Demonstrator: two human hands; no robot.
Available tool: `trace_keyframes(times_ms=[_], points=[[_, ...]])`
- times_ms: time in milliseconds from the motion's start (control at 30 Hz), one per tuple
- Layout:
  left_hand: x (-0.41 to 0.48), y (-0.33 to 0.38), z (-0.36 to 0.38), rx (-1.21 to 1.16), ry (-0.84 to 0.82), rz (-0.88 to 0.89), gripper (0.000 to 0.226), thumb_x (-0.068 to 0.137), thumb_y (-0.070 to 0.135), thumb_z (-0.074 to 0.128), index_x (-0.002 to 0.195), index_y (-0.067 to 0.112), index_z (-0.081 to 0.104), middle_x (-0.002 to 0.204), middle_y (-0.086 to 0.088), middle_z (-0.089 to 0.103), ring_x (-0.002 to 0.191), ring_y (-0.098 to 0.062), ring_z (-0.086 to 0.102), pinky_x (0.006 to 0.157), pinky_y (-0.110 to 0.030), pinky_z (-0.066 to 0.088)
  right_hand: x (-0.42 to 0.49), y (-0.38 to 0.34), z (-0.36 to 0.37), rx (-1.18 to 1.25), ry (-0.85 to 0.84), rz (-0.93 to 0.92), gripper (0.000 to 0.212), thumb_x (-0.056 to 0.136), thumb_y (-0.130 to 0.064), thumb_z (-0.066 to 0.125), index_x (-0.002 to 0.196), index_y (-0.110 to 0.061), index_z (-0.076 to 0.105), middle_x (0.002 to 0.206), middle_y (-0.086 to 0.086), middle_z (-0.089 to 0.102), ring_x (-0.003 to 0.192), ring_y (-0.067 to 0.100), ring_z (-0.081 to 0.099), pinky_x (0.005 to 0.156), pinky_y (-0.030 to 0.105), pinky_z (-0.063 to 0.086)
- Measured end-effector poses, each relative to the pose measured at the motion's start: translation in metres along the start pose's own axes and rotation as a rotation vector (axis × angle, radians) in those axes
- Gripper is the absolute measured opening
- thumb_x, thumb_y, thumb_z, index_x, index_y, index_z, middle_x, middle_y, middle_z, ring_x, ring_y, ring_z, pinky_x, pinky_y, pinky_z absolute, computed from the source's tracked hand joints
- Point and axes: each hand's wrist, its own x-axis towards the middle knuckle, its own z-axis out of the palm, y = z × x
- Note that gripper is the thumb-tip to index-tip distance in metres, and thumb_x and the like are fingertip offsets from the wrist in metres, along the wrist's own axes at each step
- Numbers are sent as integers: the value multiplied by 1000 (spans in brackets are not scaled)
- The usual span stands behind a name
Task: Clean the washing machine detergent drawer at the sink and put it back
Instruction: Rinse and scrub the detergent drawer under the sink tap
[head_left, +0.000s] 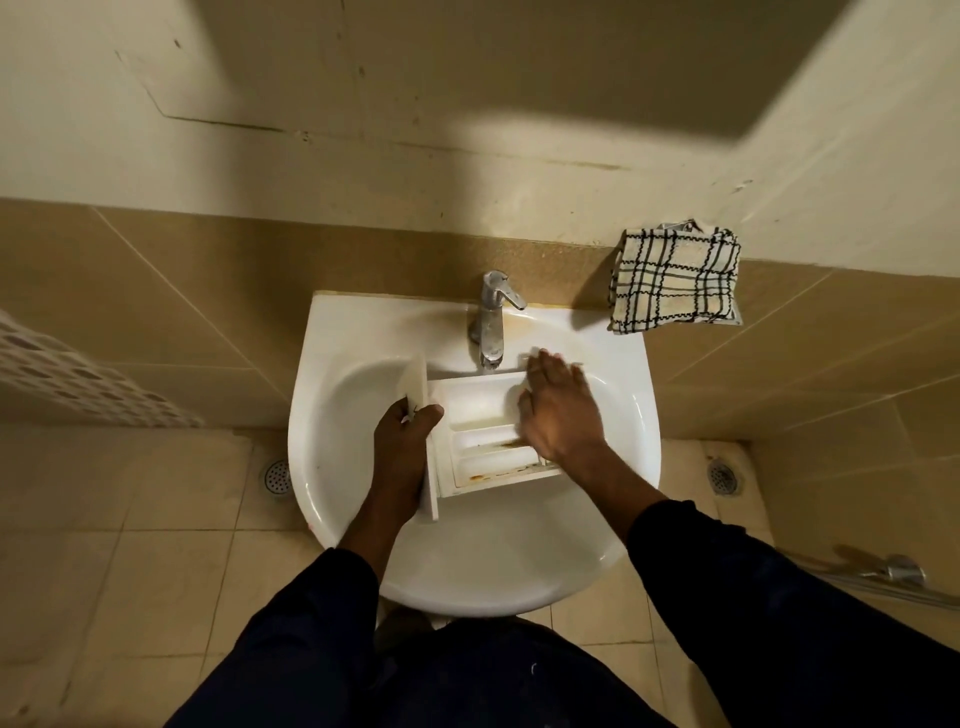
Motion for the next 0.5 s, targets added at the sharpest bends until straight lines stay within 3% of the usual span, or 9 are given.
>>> trace_keyframes(times_ms=[167, 367, 500], points=[[-2, -7, -7, -39, 21, -19, 50, 65, 38, 71, 105, 8, 65, 105, -16, 70, 95, -36, 67, 89, -53, 54, 3, 3, 0, 28, -9, 170, 63, 98, -31, 29, 151, -1, 13, 159, 17, 15, 147, 29, 13, 120, 40, 7], [-4, -8, -3, -29, 25, -8, 35, 71, 31, 68, 98, 8, 65, 90, -11, 68, 84, -30, 65, 79, -44, 53, -10, -57, 11, 61, -2, -68, 63, 95, -33, 25, 149, -1, 24, 154, 22, 26, 145, 33, 20, 120, 42, 11], [-6, -11, -16, -27, 55, 7, 61, 65, 43, 70, 115, 8, 64, 105, -16, 69, 95, -35, 67, 84, -48, 56, -11, -39, 9, 38, 12, -115, 65, 92, -33, 18, 150, -4, 22, 156, 17, 24, 146, 29, 20, 120, 41, 8]])
